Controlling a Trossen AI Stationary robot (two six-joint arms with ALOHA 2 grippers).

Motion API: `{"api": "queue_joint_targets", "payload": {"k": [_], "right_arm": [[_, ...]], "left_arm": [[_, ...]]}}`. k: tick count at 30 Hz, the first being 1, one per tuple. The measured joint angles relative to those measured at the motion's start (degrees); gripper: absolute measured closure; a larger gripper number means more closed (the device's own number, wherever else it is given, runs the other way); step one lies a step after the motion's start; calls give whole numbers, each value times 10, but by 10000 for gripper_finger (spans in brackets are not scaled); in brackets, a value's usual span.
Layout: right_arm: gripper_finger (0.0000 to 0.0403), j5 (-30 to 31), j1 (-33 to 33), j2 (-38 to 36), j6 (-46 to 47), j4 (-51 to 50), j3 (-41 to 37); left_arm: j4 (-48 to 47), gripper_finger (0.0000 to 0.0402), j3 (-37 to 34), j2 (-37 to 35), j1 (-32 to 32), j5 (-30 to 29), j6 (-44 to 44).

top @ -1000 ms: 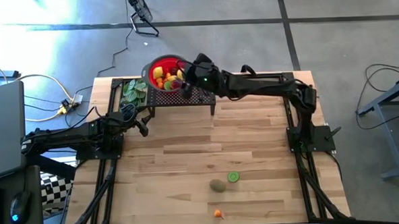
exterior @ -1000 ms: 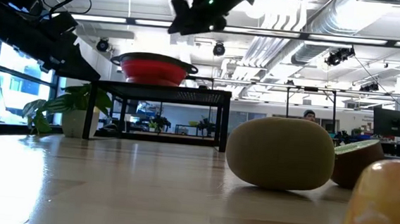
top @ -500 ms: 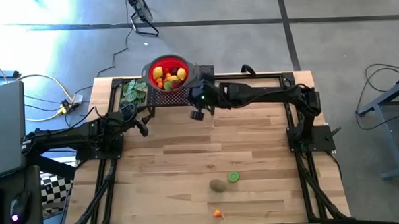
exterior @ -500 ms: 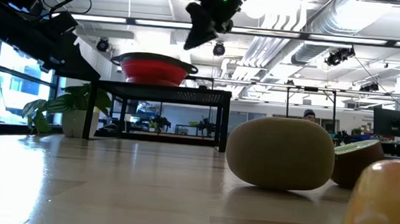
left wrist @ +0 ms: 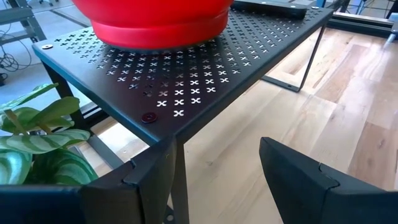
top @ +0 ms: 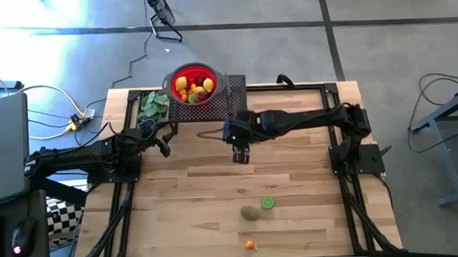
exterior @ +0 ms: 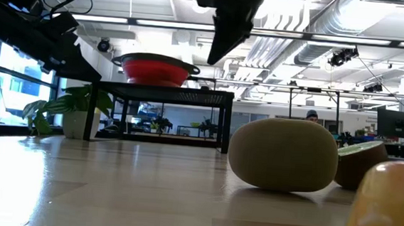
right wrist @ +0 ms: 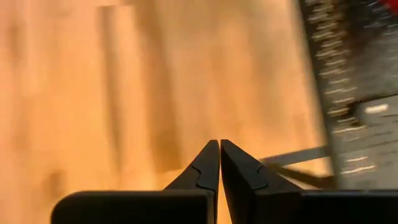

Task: Pick & Place Fruit
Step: Put the brown kiwi into the red strainer bowl on the shelf

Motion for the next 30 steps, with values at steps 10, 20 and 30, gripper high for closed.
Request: {"api": "queue_joint_targets", "payload": {"k": [10,20,30], "right_arm": [[396,-119,68,0,161,-65,0],[396,-185,128,0,264,-90,0],[372,-144,170,2,331,-93,-6]], "left_arm": [[-25,174,0,0,0,14,0],[-44,174,0,0,0,14,1],[-53,174,0,0,0,13,0]]}}
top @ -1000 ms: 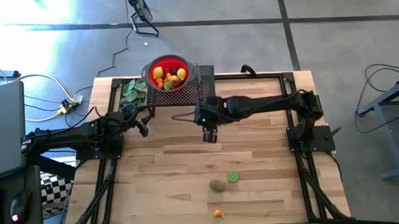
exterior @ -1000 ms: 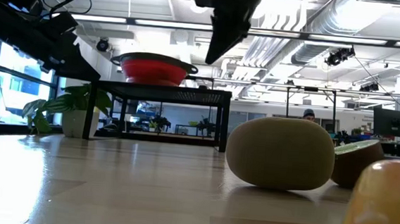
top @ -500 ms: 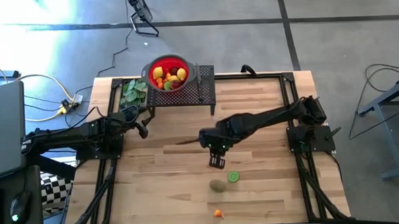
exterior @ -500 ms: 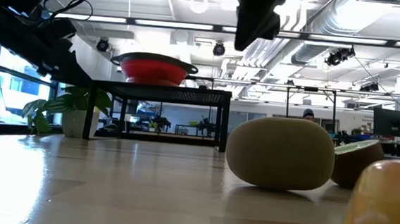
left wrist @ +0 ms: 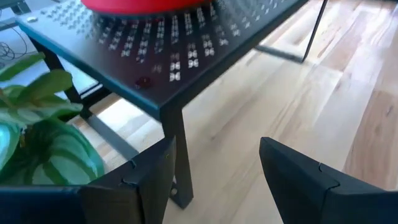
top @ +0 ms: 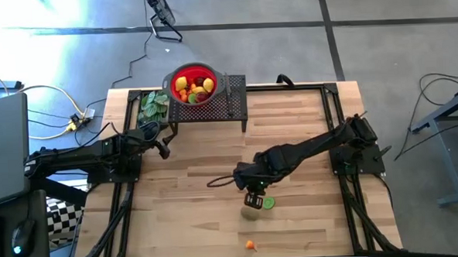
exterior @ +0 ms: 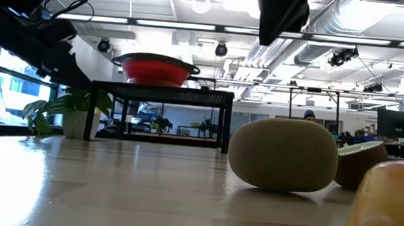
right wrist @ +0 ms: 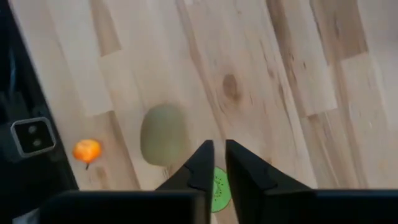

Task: Pick & Place Fruit
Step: Put the brown kiwi into the red strainer bowl on the shelf

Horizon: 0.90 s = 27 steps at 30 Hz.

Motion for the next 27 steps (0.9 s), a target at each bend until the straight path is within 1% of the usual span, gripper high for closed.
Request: {"api": "queue_joint_targets", "payload": {"k": [3,6,11,15,19,21,24,27], "right_arm": [[334,16,4,0,41,0,-9],[282,17,6,0,59,1,-19],[187,-18,9,1,95,4,-28],[130,-25,20,1,105,18,-28],[95,-23,38,1,106,39,-28],[81,-14,48,3,121,48,-28],[65,-9,60,12,147,57,-28],[53,-19,71,30,144,71,-28]], "left_arm": [[-7,174,0,0,0,0,0],[1,174,0,0,0,0,-2],[3,174,0,0,0,-6,-6],[1,174,0,0,0,-10,4],[-13,174,0,0,0,-10,1],[-14,174,0,0,0,-10,-2],[-19,174,0,0,0,-10,-9],[-19,174,0,0,0,-10,-10]]}}
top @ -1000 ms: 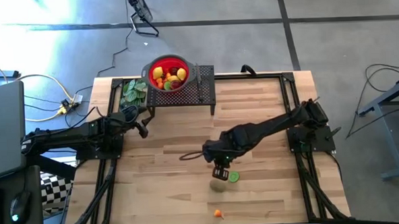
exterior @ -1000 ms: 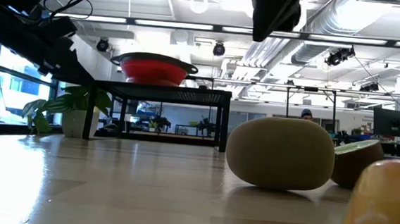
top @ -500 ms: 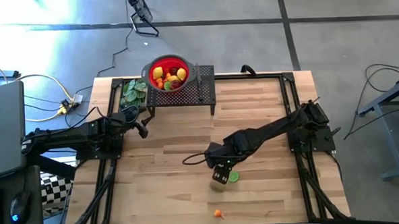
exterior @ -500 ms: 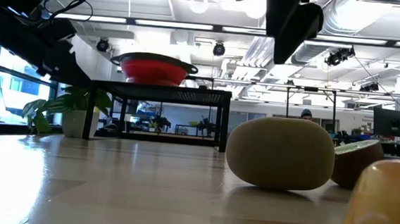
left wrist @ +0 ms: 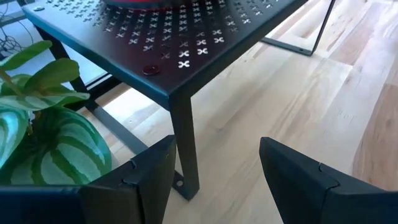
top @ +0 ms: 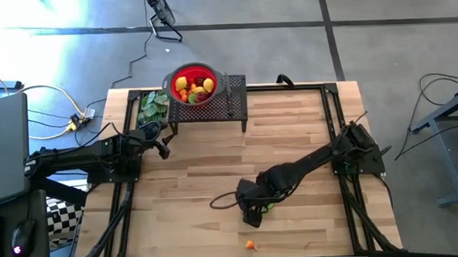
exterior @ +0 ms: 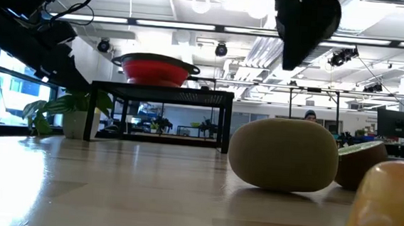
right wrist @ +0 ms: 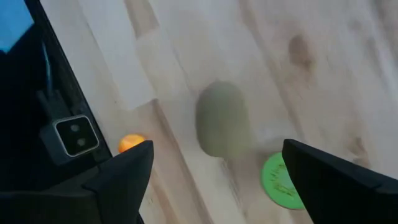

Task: Pick & Place Fruit
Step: Put the brown kiwi into the red strainer bowl on the shelf

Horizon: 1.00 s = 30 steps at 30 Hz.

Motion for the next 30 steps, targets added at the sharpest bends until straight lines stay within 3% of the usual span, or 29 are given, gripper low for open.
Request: {"api": "queue_joint_targets", "payload": {"k": [11,21,30], "right_arm": [[50,48,14,60,-32,2,0],[50,23,13,102,-41,65,0],[50,48,10,112,-46,80,1]], "left_arm": [[1,174,0,0,0,-3,4],[0,174,0,0,0,-9,31],[-1,174,0,0,0,-9,30]]}}
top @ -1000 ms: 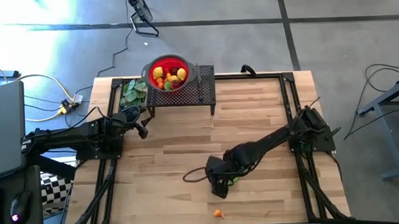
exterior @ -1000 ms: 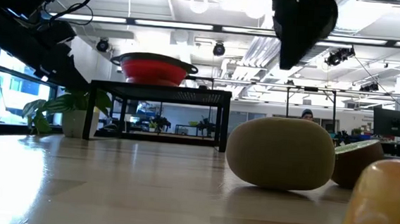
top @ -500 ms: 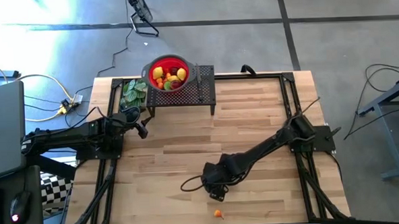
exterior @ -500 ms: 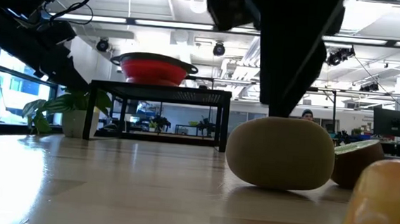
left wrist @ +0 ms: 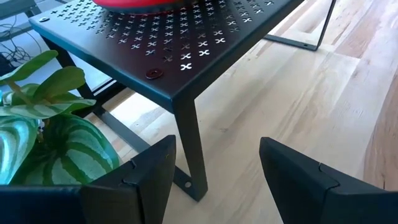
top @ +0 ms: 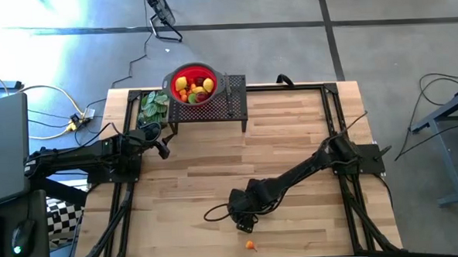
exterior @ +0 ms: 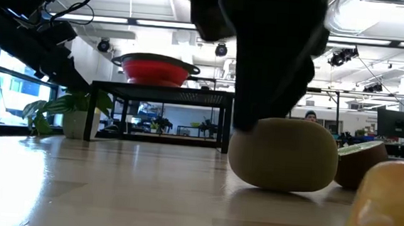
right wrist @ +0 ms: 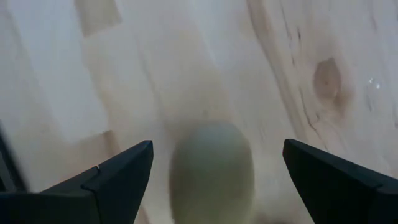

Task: Pick & Place Fruit
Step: Put the brown kiwi into the red strainer bowl on the shelf

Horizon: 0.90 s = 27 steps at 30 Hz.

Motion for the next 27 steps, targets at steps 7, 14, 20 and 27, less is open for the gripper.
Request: {"api": "queue_joint_targets", "payload": {"k": [7,14,20,27], "right_arm": [[50,-8,0,24,0,5,-1],[50,-7,-1,28,1,7,-1],[50,-8,-1,28,2,6,-1],[77,-11,-1,28,2,6,-1]], "left_arm": [[-3,174,0,0,0,0,0],[-4,174,0,0,0,0,0],[-4,174,0,0,0,-1,0],[-4,174,0,0,0,-2,0]]}}
